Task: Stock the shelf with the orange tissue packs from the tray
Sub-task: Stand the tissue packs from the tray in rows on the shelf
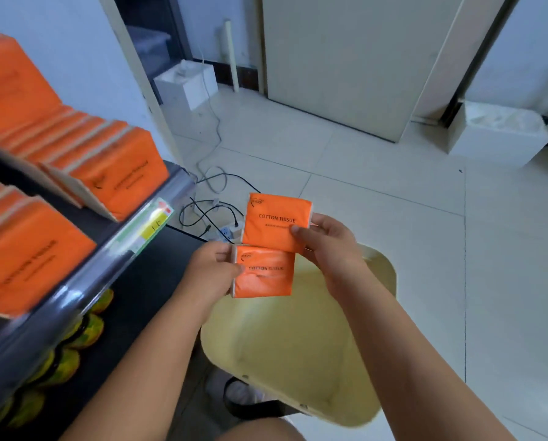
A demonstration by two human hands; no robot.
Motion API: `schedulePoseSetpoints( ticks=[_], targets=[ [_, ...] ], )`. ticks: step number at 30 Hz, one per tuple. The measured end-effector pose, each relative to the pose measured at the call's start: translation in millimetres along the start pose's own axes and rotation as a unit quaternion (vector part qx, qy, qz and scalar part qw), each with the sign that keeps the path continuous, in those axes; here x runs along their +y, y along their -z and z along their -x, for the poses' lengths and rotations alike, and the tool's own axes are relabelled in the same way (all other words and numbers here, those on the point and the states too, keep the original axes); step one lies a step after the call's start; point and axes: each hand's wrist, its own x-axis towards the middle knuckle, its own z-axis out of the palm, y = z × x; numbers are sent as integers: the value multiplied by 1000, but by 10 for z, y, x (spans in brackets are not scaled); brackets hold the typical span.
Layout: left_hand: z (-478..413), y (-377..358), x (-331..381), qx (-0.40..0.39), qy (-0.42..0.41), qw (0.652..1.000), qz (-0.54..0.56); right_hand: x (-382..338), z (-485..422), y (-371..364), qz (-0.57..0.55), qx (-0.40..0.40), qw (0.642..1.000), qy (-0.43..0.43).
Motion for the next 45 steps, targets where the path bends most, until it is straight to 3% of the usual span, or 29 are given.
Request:
schedulePoseSetpoints(
  ticks=[12,21,29,41,45],
  targets=[
    [1334,1092,1052,97,-116,986,63,-1525,913,-946,-24,-142,982,119],
    [1892,2109,1273,257,-209,942,44,-1947,1485,-2141,-33,-223,963,150],
    [1638,2793,1041,340,-192,917,85,-1899,1476,-2993,2,-278,950,140],
    [1010,3299,896,439,-203,875,5,-1744,1170,-3473,-71,-267,958,72],
    [846,3405,834,466,-211,859,-27,-1673,1005,-3579,-36,-249,960,120]
  ],
)
